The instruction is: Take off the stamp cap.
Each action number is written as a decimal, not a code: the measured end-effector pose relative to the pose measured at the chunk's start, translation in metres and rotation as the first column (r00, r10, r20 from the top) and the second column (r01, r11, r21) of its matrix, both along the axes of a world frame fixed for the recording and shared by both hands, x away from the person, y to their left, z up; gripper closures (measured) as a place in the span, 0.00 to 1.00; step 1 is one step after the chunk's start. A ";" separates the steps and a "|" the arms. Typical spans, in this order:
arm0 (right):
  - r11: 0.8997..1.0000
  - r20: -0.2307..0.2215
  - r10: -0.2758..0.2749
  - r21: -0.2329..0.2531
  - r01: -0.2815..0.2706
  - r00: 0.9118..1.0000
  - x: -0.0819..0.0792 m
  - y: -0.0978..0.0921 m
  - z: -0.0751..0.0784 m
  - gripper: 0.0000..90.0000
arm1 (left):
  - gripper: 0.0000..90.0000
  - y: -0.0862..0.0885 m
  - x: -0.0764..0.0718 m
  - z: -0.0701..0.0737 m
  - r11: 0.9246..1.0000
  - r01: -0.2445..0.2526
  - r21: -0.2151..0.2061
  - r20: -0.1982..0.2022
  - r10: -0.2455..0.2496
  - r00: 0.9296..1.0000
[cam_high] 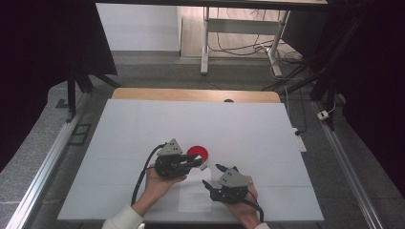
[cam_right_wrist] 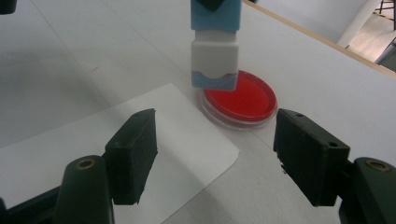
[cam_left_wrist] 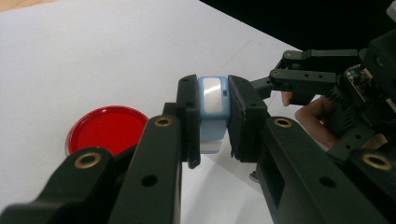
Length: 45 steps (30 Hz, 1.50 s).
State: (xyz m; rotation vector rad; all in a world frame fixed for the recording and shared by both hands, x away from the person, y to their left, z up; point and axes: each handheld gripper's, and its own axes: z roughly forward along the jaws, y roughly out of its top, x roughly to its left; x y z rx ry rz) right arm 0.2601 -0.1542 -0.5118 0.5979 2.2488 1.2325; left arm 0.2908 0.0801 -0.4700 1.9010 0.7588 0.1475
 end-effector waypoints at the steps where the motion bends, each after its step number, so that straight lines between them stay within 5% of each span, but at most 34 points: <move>1: 1.000 -0.001 -0.004 -0.001 0.004 1.000 0.000 0.002 0.000 0.33 | 0.84 0.000 0.000 0.000 1.000 0.000 0.000 0.000 0.000 1.000; 45: 0.997 0.039 -0.064 -0.044 0.066 0.997 0.005 0.023 -0.002 0.58 | 0.84 -0.007 -0.002 -0.004 1.000 0.007 0.004 -0.001 -0.007 1.000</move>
